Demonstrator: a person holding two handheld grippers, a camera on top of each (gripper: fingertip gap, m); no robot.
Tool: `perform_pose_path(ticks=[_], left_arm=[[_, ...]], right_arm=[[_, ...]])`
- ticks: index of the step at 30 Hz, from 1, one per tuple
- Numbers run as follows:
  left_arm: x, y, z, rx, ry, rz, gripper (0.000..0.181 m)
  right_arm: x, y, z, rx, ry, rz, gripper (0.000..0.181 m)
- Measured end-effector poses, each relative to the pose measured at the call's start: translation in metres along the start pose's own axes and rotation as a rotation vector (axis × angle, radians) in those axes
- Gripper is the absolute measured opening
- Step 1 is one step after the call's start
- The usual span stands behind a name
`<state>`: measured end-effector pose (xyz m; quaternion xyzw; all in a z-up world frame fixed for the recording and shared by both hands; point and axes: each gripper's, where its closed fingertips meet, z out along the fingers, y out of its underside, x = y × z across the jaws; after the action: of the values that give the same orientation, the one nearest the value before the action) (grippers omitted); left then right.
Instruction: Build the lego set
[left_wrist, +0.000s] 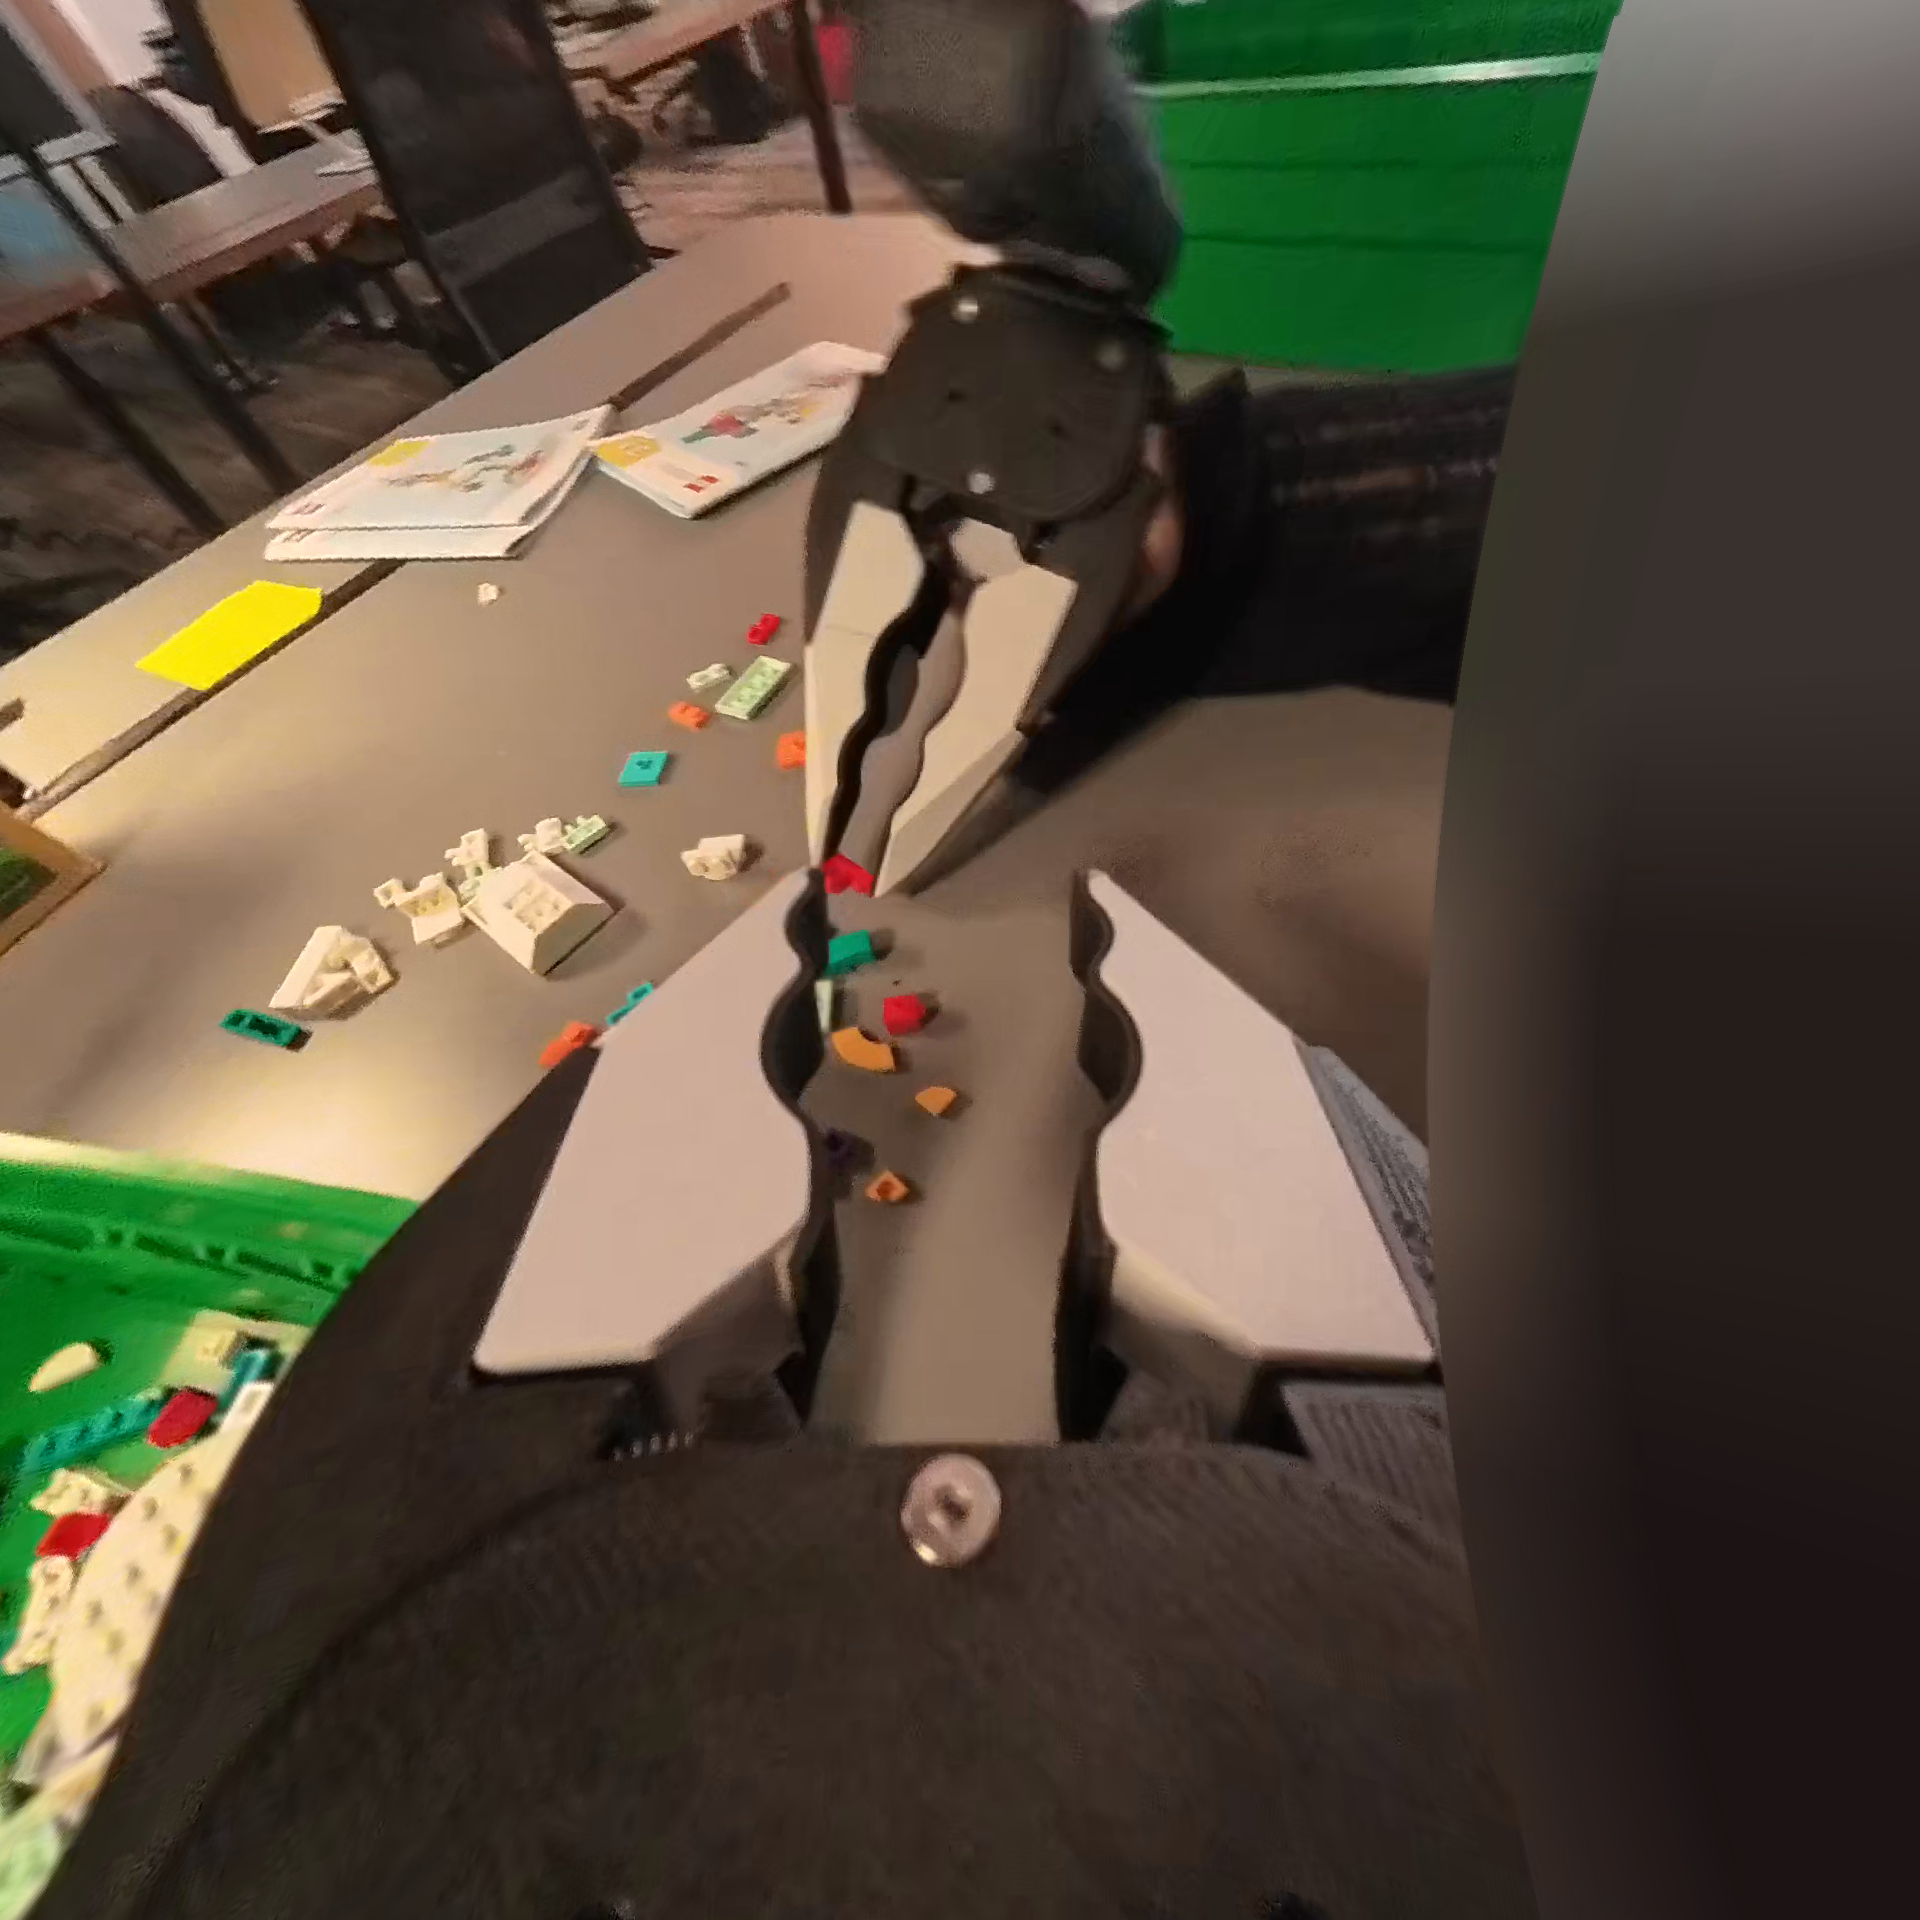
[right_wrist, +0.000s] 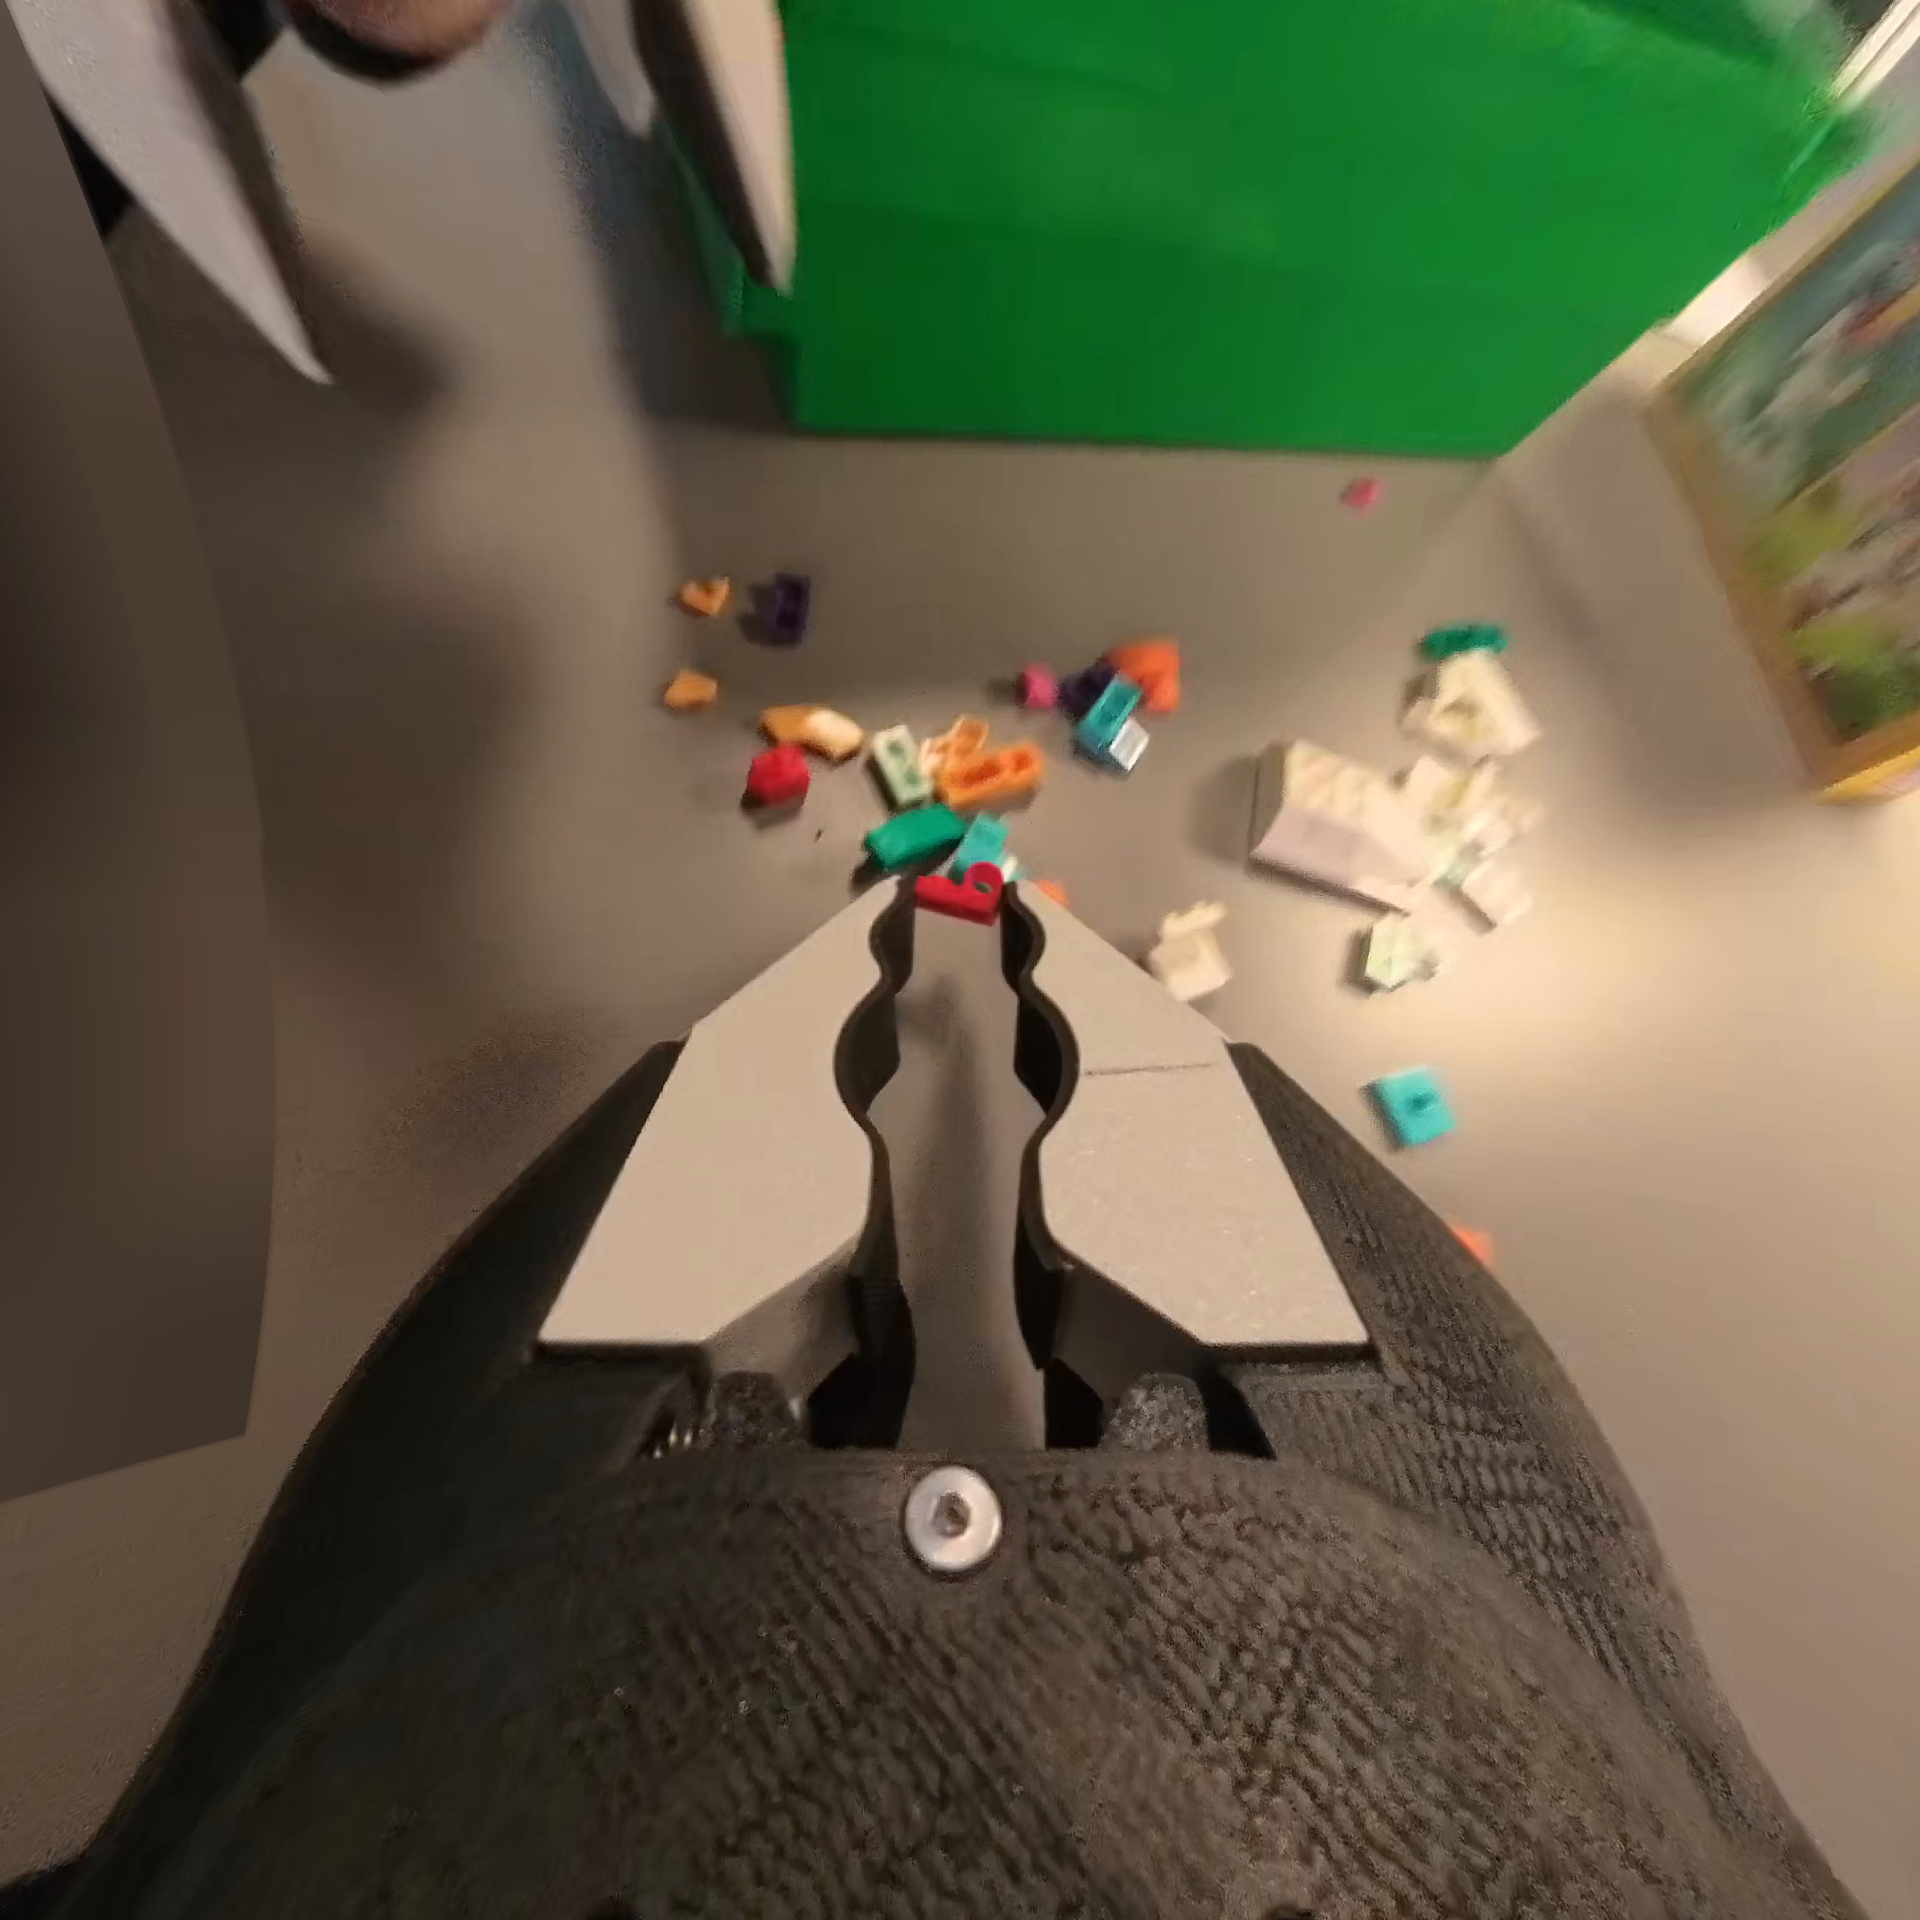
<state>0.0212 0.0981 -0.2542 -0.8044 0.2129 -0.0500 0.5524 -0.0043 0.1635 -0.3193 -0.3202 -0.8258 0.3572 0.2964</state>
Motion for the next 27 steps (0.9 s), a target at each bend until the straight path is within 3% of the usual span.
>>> perform_pose_path(ticks=[1, 5, 8, 13, 17, 20, 22, 27], left_arm=[[-0.004, -0.002, 0.001, 0.018, -0.015, -0.045, 0.046], [-0.020, -0.011, -0.002, 0.100, -0.004, -0.258, 0.046], [-0.028, -0.014, -0.007, 0.143, 0.024, -0.356, 0.045], [-0.026, -0.011, -0.006, 0.141, 0.073, -0.409, 0.035], [-0.014, -0.011, -0.004, 0.129, 0.152, -0.421, 0.017], [-0.019, -0.011, -0.008, 0.135, 0.116, -0.389, 0.007], [-0.034, -0.016, -0.021, 0.158, 0.034, -0.351, 0.007], [-0.104, -0.008, -0.083, 0.124, -0.337, -0.255, 0.007]], right_arm=[[0.004, -0.011, -0.002, 0.039, 0.059, -0.059, 0.015], [0.004, -0.064, -0.017, 0.223, 0.296, -0.325, 0.015], [-0.010, -0.087, -0.022, 0.277, 0.375, -0.479, 0.015], [-0.030, -0.100, -0.019, 0.307, 0.413, -0.656, 0.015], [-0.033, -0.104, -0.020, 0.309, 0.452, -0.700, 0.015], [-0.030, -0.102, -0.020, 0.310, 0.481, -0.713, 0.022], [-0.026, -0.096, -0.018, 0.302, 0.438, -0.640, 0.030], [-0.027, -0.045, 0.009, 0.129, 0.048, -0.232, 0.034]])
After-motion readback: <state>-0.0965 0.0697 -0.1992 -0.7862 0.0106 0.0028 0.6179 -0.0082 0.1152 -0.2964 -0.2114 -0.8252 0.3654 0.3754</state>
